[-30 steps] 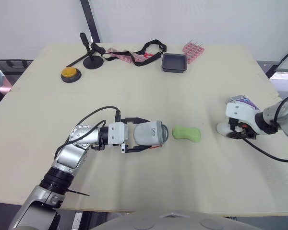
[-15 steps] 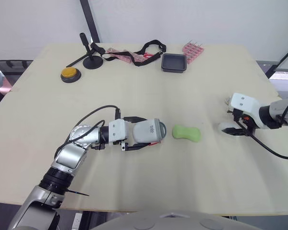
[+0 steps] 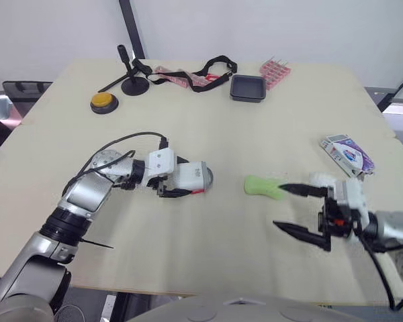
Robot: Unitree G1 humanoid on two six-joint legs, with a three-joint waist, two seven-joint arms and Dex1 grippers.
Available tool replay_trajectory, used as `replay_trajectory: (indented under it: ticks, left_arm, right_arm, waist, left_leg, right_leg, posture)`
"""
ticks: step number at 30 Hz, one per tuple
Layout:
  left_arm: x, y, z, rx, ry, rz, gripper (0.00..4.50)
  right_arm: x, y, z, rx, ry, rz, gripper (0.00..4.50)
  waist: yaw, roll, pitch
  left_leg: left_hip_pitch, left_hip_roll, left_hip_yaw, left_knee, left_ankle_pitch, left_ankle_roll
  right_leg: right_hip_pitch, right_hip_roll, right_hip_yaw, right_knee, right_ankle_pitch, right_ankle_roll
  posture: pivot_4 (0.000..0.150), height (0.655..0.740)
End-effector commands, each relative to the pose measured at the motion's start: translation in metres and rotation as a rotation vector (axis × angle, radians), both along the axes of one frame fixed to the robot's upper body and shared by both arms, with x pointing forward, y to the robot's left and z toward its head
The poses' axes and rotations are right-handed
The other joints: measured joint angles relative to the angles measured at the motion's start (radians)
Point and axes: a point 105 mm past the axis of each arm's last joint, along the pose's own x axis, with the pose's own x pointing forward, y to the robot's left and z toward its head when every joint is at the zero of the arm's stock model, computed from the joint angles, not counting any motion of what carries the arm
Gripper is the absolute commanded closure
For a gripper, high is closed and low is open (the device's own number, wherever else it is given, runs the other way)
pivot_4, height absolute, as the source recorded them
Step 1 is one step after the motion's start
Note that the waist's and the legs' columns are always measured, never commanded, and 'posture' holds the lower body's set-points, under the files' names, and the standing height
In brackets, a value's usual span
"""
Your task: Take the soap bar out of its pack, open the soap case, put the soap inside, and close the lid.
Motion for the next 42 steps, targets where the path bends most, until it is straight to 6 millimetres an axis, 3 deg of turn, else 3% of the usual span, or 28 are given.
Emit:
replay_trajectory:
  ticks: [1,9,19,23,31,42]
  left_arm:
    - [0.006,-0.007,0.005,0.111,-0.083,-0.086,1.02]
    - [0.015,-0.033,0.012,0.157,-0.084,-0.116,1.02]
    - [0.012,-0.033,0.018,0.228,-0.046,-0.121,1.02]
    - [0.012,-0.028,0.020,0.248,-0.057,-0.119,1.02]
    - [0.023,0.002,0.020,0.290,-0.061,-0.056,1.02]
    - [0.016,0.024,0.009,0.303,-0.017,-0.046,1.02]
  right_arm:
    - [-0.003,-0.010,-0.016,-0.066,-0.058,-0.026,0.02]
    - [-0.001,-0.011,-0.019,-0.065,-0.080,-0.021,0.02]
    - [0.002,-0.014,-0.023,-0.062,-0.075,-0.030,0.02]
    - [0.002,-0.016,-0.024,-0.063,-0.074,-0.040,0.02]
    - [0.002,-0.019,-0.029,-0.073,-0.071,-0.038,0.02]
    - [0.004,-0.024,-0.030,-0.075,-0.073,-0.046,0.02]
  waist:
    - [-0.007,0.000,0.000]
    - [-0.023,0.000,0.000]
    - [-0.014,0.000,0.000]
    - [-0.015,0.000,0.000]
    - [-0.016,0.000,0.000]
    - [-0.015,0.000,0.000]
  left_leg:
    - [0.000,0.000,0.000,0.000,0.000,0.000]
    - [-0.001,-0.001,0.000,-0.002,0.000,0.000]
    - [-0.001,-0.001,0.000,-0.002,0.000,0.001]
    - [-0.001,-0.001,0.000,-0.002,0.000,0.001]
    - [-0.001,-0.001,0.000,-0.002,0.000,0.001]
    - [-0.001,-0.001,0.000,-0.003,0.000,0.000]
  right_leg:
    - [0.000,-0.001,0.000,0.000,0.000,0.000]
    - [0.001,0.002,0.001,0.000,0.000,0.000]
    - [0.002,0.001,0.001,-0.001,0.000,0.000]
    - [0.002,0.001,0.001,-0.001,0.000,0.000]
    - [0.002,0.001,0.000,-0.001,0.000,0.000]
    - [0.002,0.001,0.000,-0.002,0.000,0.000]
  posture:
    - [0.150,0.7400]
    - [0.150,0.7400]
    - [0.150,0.7400]
    - [0.150,0.7400]
    - [0.150,0.7400]
    - [0.150,0.7400]
